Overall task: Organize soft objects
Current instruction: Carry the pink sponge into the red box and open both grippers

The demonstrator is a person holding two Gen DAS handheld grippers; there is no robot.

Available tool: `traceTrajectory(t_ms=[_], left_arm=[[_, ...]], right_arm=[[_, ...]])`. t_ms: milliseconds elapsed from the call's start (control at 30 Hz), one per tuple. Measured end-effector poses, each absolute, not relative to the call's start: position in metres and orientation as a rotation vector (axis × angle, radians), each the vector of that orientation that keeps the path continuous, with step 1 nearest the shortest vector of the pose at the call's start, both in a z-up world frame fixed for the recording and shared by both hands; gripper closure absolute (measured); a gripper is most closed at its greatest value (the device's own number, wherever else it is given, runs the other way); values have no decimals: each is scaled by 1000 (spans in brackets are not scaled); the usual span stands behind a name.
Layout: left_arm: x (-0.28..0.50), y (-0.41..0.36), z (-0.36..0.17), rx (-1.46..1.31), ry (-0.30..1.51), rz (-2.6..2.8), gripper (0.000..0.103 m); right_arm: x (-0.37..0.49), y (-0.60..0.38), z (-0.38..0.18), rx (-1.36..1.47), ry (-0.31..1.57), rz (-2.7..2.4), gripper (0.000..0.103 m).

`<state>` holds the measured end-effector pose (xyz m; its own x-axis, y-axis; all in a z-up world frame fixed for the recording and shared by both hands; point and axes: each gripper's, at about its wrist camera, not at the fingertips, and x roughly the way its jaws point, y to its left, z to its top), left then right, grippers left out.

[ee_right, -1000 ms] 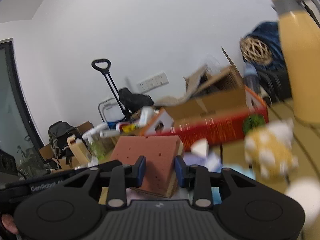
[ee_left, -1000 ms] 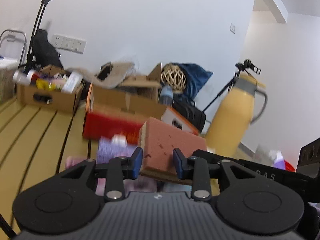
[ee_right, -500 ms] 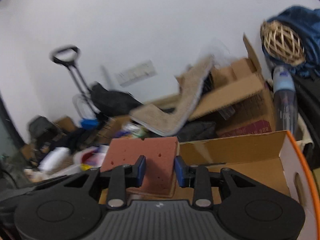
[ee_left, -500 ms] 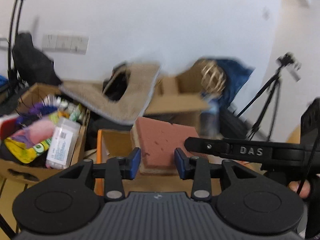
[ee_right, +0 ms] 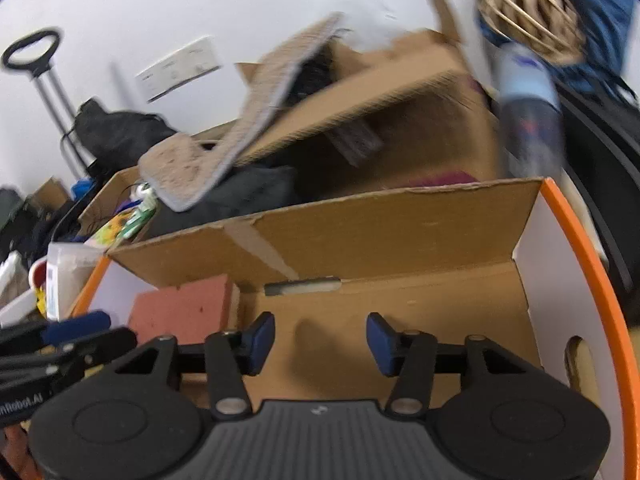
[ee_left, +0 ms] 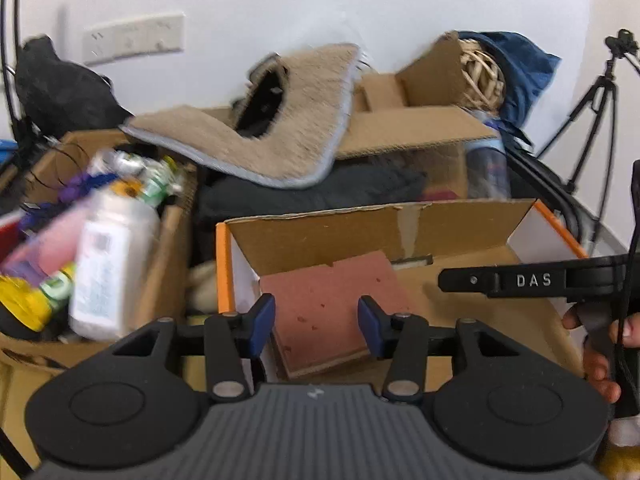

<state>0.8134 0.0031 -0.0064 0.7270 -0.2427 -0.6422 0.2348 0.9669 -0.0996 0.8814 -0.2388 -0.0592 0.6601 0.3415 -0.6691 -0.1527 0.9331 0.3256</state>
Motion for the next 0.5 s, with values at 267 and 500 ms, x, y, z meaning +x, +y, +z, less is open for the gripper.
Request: traceTrajectory(t_ms=[267,500], left_arm=[[783,-5,6,29,686,-222,50],[714,7,80,31,598,-213,39]], right_arm=[[849,-237,-34,199,752,268,47],[782,-249,51,136,665,261,42]])
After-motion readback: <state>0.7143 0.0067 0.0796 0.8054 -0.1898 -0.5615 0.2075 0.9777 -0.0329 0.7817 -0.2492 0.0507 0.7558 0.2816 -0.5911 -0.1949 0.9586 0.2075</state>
